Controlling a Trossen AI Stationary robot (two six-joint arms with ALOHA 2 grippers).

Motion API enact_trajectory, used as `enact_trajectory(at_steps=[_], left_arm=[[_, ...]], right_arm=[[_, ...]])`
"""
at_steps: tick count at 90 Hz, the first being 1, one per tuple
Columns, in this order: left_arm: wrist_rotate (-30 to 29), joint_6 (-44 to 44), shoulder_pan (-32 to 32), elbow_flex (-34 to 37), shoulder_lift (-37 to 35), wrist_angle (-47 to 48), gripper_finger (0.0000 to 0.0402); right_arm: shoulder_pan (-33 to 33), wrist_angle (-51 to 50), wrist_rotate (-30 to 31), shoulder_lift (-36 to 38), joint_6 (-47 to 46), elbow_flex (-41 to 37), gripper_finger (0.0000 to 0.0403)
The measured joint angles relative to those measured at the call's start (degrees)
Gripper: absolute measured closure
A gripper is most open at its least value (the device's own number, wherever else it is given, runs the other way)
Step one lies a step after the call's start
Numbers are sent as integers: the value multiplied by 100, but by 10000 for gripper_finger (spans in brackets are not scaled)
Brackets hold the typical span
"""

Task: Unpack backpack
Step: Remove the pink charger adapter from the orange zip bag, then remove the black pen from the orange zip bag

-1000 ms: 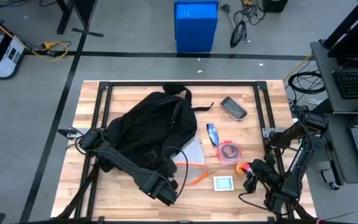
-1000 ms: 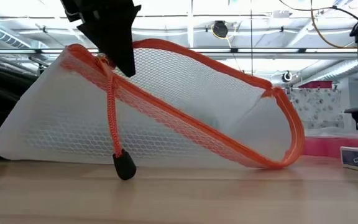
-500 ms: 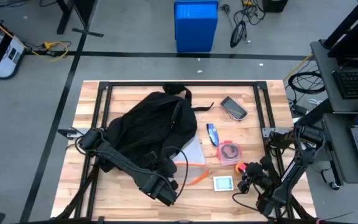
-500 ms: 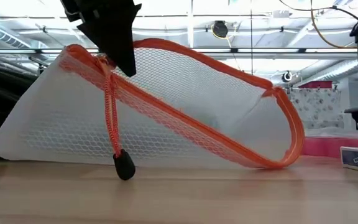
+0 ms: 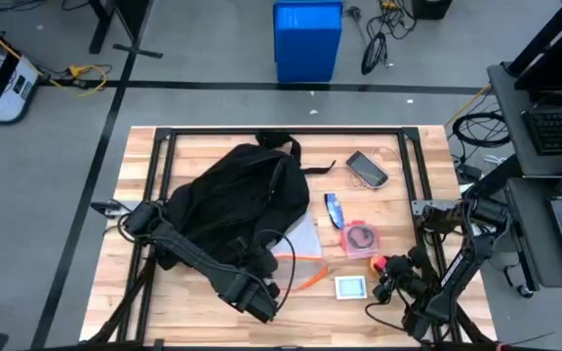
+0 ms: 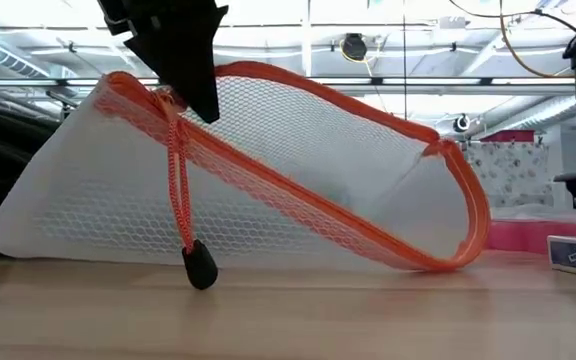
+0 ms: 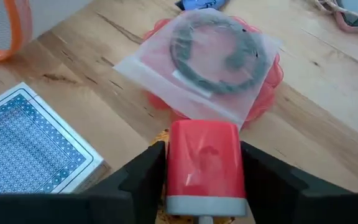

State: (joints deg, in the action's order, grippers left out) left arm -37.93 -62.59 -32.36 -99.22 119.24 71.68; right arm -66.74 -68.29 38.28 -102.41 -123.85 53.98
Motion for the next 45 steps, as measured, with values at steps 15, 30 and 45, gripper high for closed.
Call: enact_trajectory(at_steps=[15,30,45], left_arm=[[10,33,0,0,0,-45,398],[14,31,0,0,0,-88,398],[13,35,0,0,0,-87,398]], right_arm=[[0,-25,11,163,153,0,194],[0,-272,24,491,155,0,171],[0,-464,230,1067,196,2,159]])
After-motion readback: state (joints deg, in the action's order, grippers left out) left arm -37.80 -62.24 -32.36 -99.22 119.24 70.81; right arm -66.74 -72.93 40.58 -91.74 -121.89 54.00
